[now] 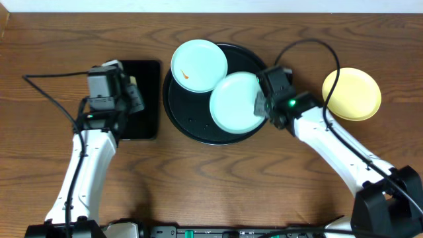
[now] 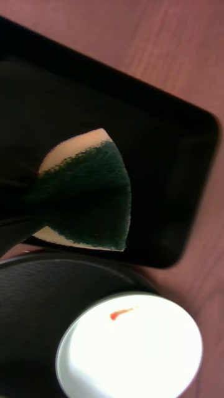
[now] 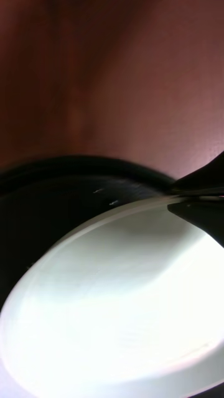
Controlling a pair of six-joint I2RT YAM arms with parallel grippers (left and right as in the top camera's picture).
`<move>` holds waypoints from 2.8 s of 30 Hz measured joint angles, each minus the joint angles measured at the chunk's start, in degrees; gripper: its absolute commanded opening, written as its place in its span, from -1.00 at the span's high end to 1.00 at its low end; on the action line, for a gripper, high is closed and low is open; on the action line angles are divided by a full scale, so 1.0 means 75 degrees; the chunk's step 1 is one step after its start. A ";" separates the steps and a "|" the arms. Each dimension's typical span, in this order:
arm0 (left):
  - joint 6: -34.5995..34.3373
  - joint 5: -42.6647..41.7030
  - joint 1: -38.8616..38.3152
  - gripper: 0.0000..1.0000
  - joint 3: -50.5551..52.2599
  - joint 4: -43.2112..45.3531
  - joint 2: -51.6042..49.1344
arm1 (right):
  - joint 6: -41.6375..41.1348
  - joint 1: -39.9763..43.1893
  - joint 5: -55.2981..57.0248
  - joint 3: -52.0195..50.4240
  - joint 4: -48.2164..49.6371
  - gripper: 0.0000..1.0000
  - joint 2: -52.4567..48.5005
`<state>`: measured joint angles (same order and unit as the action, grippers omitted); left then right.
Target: Clean dirty plates on tray and stack at the side
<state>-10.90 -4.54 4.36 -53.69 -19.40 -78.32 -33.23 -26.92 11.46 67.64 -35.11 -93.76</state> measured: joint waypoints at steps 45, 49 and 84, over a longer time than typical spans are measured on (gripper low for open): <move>0.0038 -0.0810 0.0356 0.84 0.0178 -0.1061 0.0000 | 0.3841 -0.1137 0.4628 0.1233 0.0592 0.98 -0.0283; 0.0052 -0.0810 0.0356 0.83 0.0178 -0.1061 0.0000 | 0.2891 0.0705 0.2719 0.1253 -0.0087 0.98 0.0417; 0.0052 -0.0813 0.0356 0.82 0.0178 -0.1040 0.0000 | 0.1644 0.8043 -0.3774 0.1207 -0.0944 -0.38 -0.1594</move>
<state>-10.50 -10.63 7.03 -52.36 -27.20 -78.32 -20.91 33.41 -16.84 76.69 -42.19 -105.71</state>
